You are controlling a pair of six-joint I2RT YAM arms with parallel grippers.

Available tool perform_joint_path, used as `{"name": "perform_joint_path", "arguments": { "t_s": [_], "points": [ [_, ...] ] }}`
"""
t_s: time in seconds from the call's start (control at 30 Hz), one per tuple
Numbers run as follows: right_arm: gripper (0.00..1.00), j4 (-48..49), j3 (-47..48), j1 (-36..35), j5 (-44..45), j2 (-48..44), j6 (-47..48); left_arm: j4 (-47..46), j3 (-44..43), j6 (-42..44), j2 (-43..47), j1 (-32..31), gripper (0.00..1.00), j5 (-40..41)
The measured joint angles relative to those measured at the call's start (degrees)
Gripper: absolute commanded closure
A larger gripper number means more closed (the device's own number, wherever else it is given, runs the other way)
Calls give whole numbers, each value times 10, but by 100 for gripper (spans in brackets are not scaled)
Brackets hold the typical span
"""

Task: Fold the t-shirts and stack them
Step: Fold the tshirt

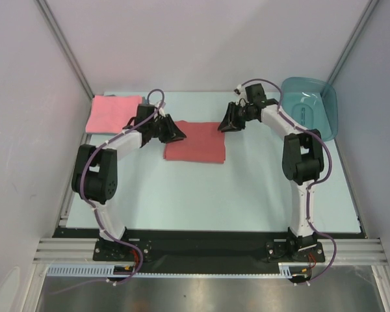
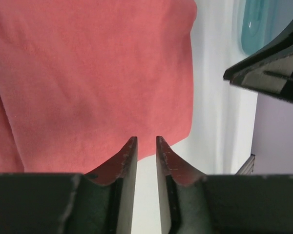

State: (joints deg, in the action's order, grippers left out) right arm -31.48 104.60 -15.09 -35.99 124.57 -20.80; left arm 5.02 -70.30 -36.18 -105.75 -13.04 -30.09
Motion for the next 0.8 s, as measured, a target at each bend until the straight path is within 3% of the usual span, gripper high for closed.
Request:
{"name": "perform_joint_path", "arguments": {
  "t_s": [0.13, 0.27, 0.37, 0.53, 0.8],
  "points": [
    [77, 23, -7, -22, -73, 30, -13, -33, 2, -14, -44, 10, 79, -26],
    [92, 75, -17, -50, -147, 85, -42, -61, 11, -30, -97, 33, 82, -44],
    [98, 108, -65, -65, -177, 112, -55, -67, 27, -37, -109, 45, 83, -49],
    [98, 173, -162, -40, -234, 99, -82, -92, 66, -44, -105, 59, 84, -62],
    [98, 128, -189, 10, -217, 66, -57, -34, 92, -1, -53, 70, 72, -56]
  ]
}}
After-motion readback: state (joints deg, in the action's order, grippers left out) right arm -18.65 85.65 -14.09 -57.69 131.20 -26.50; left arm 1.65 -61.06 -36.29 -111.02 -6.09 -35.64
